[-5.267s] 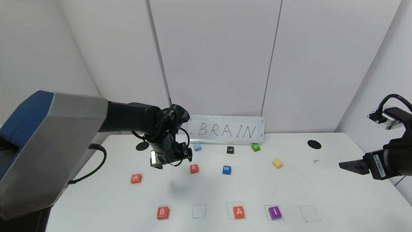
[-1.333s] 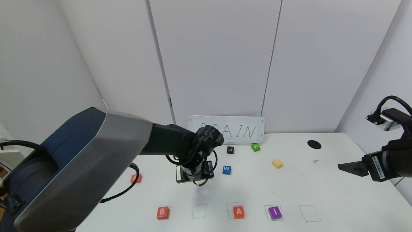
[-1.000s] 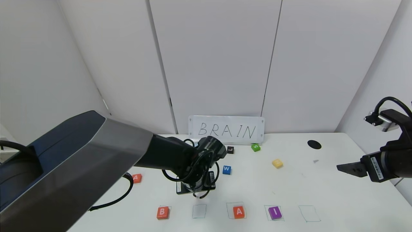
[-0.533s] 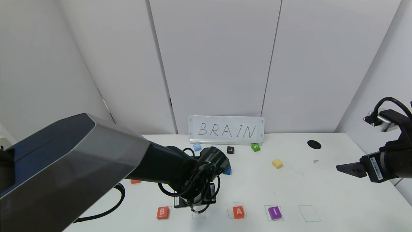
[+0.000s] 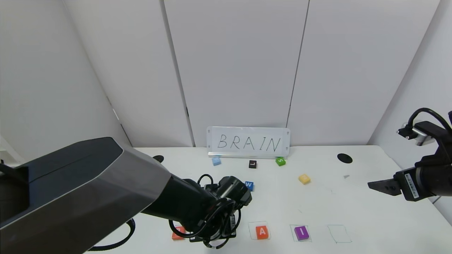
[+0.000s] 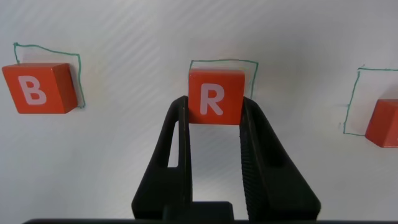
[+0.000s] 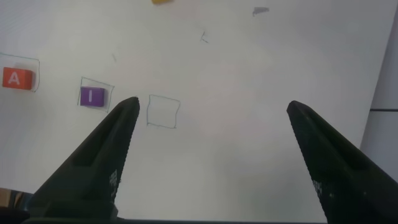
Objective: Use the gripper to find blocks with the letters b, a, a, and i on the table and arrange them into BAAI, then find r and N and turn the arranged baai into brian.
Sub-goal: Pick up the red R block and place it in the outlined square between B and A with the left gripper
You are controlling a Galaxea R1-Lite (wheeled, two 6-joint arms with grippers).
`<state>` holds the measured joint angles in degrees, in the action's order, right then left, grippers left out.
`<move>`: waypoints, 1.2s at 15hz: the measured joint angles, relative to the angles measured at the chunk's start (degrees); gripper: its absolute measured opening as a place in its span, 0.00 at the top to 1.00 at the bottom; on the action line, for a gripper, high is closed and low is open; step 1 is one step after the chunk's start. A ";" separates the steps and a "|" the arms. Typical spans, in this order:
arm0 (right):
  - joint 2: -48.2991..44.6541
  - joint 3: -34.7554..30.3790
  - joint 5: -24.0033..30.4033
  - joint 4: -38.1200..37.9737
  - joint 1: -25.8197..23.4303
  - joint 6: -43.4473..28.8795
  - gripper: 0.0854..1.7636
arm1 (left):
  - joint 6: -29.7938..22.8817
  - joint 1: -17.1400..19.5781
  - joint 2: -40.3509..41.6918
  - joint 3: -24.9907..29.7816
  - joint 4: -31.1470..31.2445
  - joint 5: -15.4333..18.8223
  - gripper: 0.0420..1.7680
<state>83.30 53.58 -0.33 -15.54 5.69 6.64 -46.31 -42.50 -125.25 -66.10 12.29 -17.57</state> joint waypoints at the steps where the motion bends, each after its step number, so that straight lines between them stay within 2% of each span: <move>1: 0.09 -0.09 0.00 0.00 0.23 0.00 0.03 | 0.00 -0.20 -0.11 0.20 -0.11 0.00 0.73; 5: 0.29 -0.16 0.00 0.00 0.34 0.00 0.03 | 0.00 -0.72 -0.66 0.45 -1.89 -0.05 0.73; 16: 0.30 -0.16 -0.02 -0.02 0.45 0.02 0.03 | -0.02 -0.83 -1.74 0.26 -1.87 -0.99 0.73; 18: 0.33 -0.16 0.00 -0.02 0.43 0.02 0.03 | 0.00 -0.88 -1.74 0.28 -1.80 -1.01 0.57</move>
<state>83.63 53.42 -0.33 -15.57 6.12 6.67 -46.31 -43.37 -126.99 -65.82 10.48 -18.58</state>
